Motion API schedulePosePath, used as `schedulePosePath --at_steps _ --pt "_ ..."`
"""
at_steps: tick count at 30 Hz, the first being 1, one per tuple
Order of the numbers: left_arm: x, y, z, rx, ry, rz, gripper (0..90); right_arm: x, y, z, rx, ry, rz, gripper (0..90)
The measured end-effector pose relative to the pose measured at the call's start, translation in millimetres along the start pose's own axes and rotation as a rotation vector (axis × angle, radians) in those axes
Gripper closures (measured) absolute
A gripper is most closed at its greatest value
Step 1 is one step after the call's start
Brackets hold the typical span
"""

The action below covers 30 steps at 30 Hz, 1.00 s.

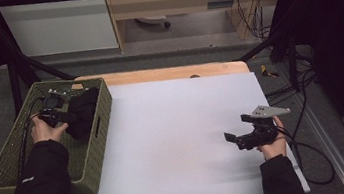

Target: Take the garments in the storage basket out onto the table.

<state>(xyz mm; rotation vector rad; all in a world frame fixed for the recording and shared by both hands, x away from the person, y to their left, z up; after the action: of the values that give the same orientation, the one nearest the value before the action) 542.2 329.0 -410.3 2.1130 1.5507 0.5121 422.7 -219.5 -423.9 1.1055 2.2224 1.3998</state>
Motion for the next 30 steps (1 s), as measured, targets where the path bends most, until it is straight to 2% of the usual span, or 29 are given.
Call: schedulePosePath --at_steps 19,30 --pt "-1.9 7.3 -44.8 -0.077 -0.024 0.017 61.4 0.8 0.5 -0.2 0.001 0.0 0.0 0.3" --pt "0.0 6.2 -65.5 -0.092 -0.039 0.03 61.3 0.6 0.1 0.7 0.005 -0.003 -0.006 0.3"
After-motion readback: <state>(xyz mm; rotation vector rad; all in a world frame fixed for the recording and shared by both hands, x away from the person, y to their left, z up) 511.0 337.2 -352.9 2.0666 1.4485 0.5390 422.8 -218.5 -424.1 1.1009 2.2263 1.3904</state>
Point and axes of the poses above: each handheld gripper's, and its own axes: z roughly forward along the jaws, y roughly out of its top, x roughly to its left, the point moved 7 cm from there along z, roughly forward along the jaws, and after that the axes turned 2 degrees about y, right-handed, at the moved point
